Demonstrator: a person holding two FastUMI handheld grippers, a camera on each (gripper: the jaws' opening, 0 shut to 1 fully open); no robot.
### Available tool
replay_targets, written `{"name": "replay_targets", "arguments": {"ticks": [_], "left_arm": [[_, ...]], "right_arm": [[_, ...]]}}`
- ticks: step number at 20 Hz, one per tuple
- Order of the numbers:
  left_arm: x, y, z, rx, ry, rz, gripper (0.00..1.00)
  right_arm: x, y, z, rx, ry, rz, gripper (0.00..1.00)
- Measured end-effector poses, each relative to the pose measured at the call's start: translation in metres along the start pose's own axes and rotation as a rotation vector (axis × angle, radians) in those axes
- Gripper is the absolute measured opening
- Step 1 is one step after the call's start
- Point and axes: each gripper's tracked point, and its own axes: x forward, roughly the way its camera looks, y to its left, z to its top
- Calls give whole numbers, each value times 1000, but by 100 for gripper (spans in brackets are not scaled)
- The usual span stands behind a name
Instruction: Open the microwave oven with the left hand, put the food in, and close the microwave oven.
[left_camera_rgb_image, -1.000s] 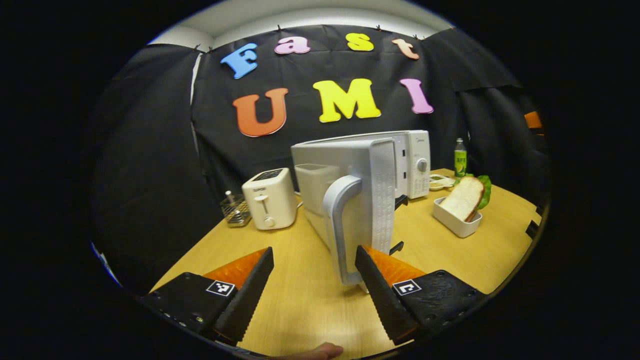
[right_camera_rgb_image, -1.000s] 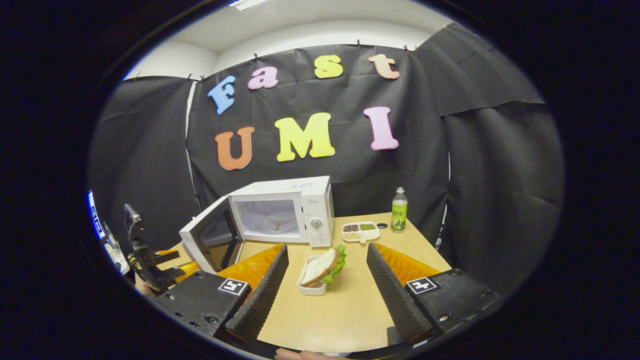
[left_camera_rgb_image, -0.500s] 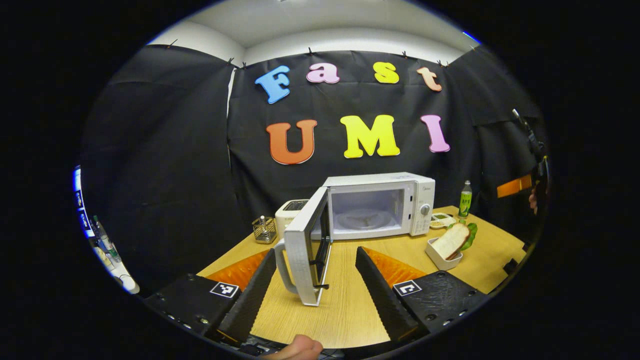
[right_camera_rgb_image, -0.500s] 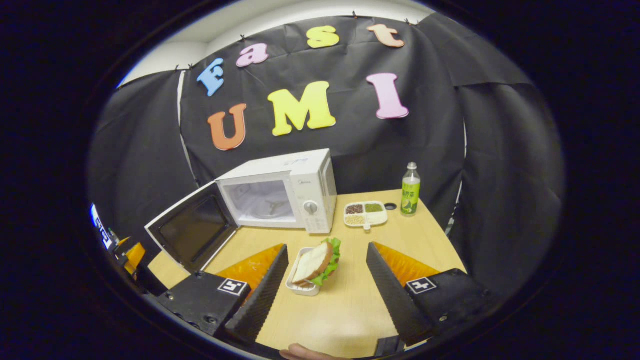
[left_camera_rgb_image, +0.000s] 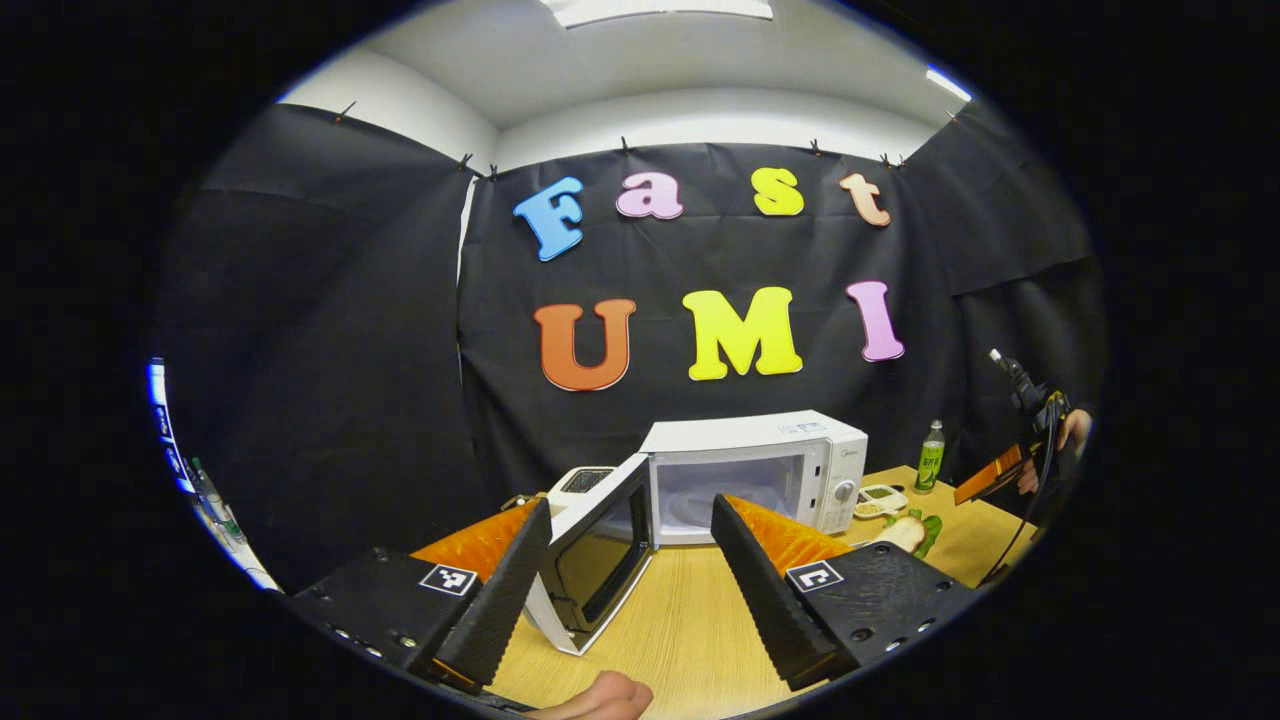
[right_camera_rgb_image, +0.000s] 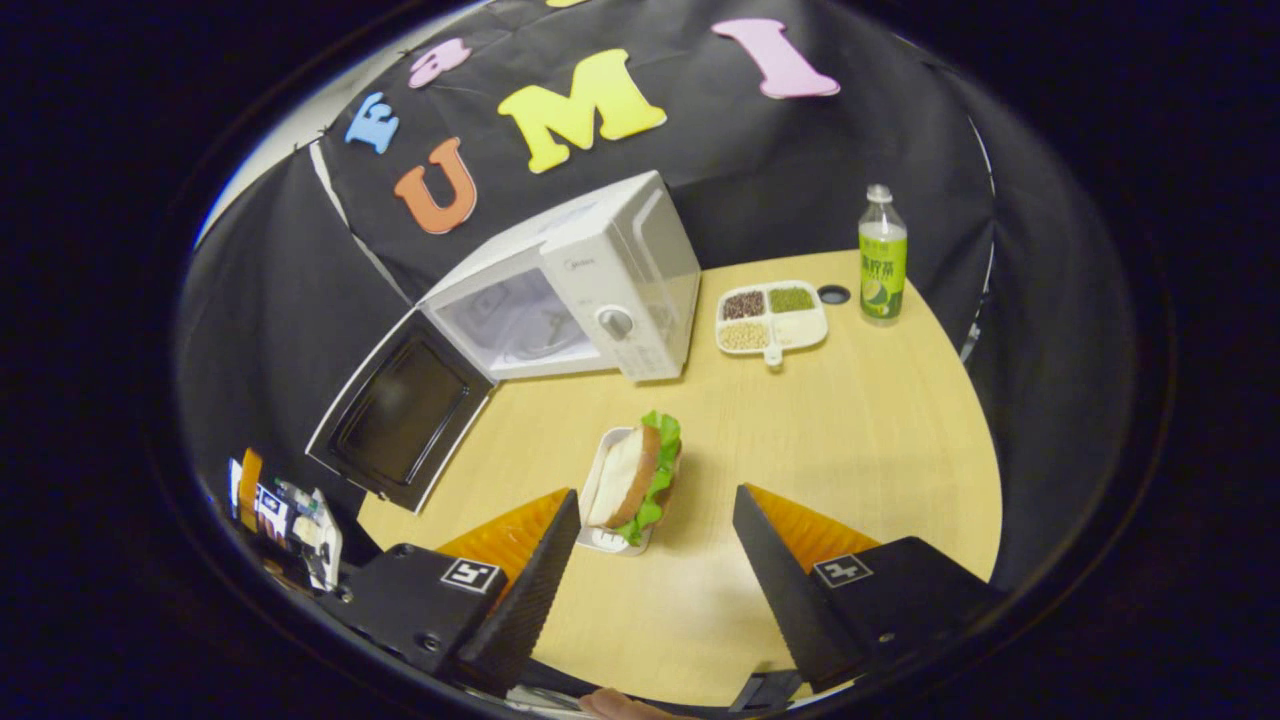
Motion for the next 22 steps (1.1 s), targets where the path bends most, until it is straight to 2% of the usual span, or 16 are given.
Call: {"name": "replay_targets", "arguments": {"ticks": [5, 6, 7, 9, 10, 11, 12, 14, 15, 21, 22], "left_arm": [[11, -23, 7, -36, -18, -15, 96], [12, -25, 6, -41, -18, -17, 96], [13, -24, 4, -42, -12, -12, 96], [15, -23, 3, -39, -9, -1, 96], [15, -23, 3, -41, -8, 1, 96], [15, -24, 1, -42, -7, 1, 96], [16, -24, -1, -40, -2, 0, 96], [18, -24, -9, -25, 16, 2, 96], [18, -24, -11, -17, 20, 1, 96], [21, -23, -17, -22, 34, -6, 96], [21, -23, -19, -27, 36, -7, 96]], "right_arm": [[41, -15, -6, 110, 130, 104, 98], [44, -16, -8, 120, 148, 120, 87], [49, -17, -9, 129, 161, 129, 98], [60, -17, -12, 146, 187, 151, 97], [64, -13, -11, 161, 193, 173, 86], [67, -8, -8, 178, 197, 202, 96], [69, -6, -7, 190, 201, 220, 84], [74, -2, -8, 213, 212, 242, 80], [75, 0, -8, 215, 217, 252, 89], [77, 14, 0, 193, 200, 292, 89], [79, 19, 1, 197, 200, 306, 77]]}}
